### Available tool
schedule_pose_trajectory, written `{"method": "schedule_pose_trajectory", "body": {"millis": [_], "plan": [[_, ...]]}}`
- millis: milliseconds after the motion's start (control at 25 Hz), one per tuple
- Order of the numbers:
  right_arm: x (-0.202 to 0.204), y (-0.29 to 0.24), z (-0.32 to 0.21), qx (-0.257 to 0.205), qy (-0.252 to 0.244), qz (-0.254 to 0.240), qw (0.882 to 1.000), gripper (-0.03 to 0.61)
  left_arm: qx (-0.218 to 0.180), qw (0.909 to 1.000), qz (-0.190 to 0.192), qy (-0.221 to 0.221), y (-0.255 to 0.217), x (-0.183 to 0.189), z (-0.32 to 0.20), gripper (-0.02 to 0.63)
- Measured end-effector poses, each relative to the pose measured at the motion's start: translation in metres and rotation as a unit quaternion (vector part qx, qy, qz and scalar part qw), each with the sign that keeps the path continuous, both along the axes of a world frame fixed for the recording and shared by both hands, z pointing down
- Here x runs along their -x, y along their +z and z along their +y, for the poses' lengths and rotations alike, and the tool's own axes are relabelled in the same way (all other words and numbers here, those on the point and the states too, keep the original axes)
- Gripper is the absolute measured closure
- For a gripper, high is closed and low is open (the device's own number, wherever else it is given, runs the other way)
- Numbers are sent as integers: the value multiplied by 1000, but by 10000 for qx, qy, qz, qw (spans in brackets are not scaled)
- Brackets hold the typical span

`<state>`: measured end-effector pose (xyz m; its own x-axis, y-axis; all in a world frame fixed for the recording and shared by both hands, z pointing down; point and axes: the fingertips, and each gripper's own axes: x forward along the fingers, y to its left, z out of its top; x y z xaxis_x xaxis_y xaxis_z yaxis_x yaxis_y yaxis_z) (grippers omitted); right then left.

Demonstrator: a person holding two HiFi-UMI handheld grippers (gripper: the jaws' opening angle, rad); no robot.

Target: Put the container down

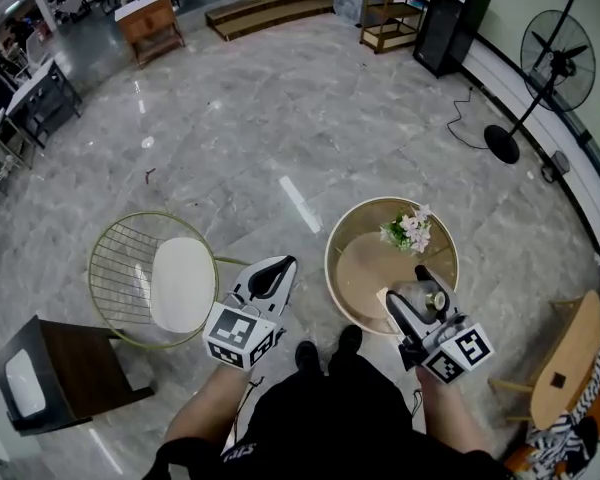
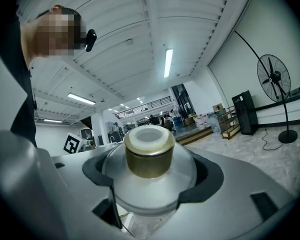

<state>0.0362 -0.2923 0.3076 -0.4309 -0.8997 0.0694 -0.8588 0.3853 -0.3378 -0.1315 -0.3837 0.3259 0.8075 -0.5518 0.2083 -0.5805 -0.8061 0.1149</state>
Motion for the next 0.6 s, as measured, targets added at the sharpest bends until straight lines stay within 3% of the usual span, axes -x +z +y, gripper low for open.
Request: {"method": "schedule_pose_trajectory", "body": {"millis": [600], "plan": [[-64, 67, -66, 377, -80, 140, 9992, 230, 460, 9989, -98, 8, 51, -70, -64, 597]]}}
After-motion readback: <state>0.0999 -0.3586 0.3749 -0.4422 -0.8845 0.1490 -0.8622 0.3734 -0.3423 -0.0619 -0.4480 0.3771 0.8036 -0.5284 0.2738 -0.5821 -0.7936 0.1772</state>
